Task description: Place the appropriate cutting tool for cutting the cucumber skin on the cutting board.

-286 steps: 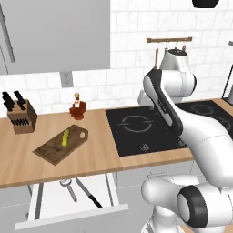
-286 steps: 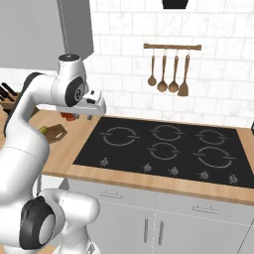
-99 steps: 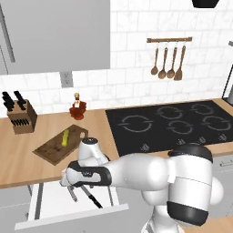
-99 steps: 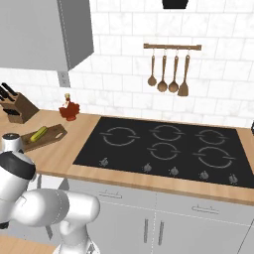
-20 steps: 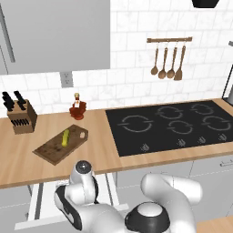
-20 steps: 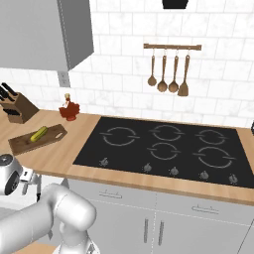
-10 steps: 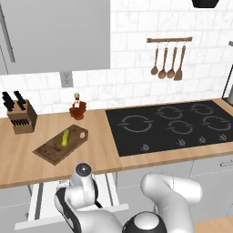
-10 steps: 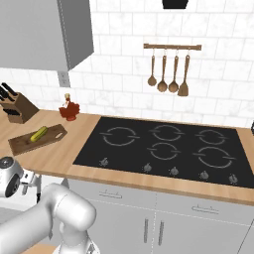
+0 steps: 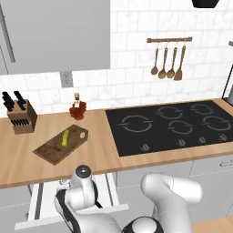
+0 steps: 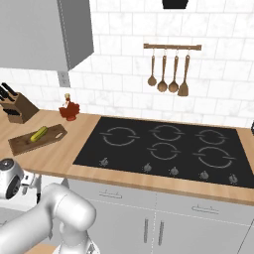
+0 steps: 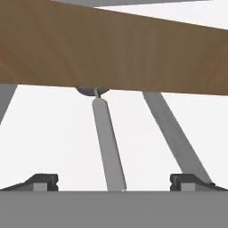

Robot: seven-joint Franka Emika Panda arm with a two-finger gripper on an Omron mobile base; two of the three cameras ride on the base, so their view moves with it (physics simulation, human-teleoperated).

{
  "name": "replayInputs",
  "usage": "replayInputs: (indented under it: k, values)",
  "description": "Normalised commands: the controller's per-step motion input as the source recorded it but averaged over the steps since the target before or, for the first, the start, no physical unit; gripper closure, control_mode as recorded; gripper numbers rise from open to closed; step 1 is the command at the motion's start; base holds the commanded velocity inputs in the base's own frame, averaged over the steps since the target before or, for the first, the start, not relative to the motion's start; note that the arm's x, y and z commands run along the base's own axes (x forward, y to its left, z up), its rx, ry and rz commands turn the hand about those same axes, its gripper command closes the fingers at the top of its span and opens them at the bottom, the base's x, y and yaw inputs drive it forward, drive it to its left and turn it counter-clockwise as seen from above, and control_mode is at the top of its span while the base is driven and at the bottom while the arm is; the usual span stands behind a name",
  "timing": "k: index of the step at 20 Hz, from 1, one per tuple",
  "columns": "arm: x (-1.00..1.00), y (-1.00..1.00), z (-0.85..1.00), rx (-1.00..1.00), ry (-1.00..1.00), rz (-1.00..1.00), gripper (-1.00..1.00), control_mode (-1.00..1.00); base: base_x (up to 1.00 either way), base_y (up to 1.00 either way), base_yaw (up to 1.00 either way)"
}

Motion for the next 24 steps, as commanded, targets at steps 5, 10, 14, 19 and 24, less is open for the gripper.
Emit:
replayInputs:
  k: [5,10,14,19,24]
  values:
    - [0.00,0.00,-0.19,0.00,0.03,0.00,-1.00,-1.00,0.00,0.00,0.00]
    - [0.01,0.00,-0.01,0.00,0.00,0.00,-1.00,-1.00,0.00,0.00,0.00]
    - [0.10,0.00,-0.09,0.00,0.00,0.00,-1.00,-1.00,0.00,0.00,0.00]
    - [0.10,0.00,-0.24,0.00,0.02,0.00,-1.00,-1.00,0.00,0.00,0.00]
    - [0.00,0.00,0.00,0.00,0.02,0.00,-1.00,-1.00,0.00,0.00,0.00]
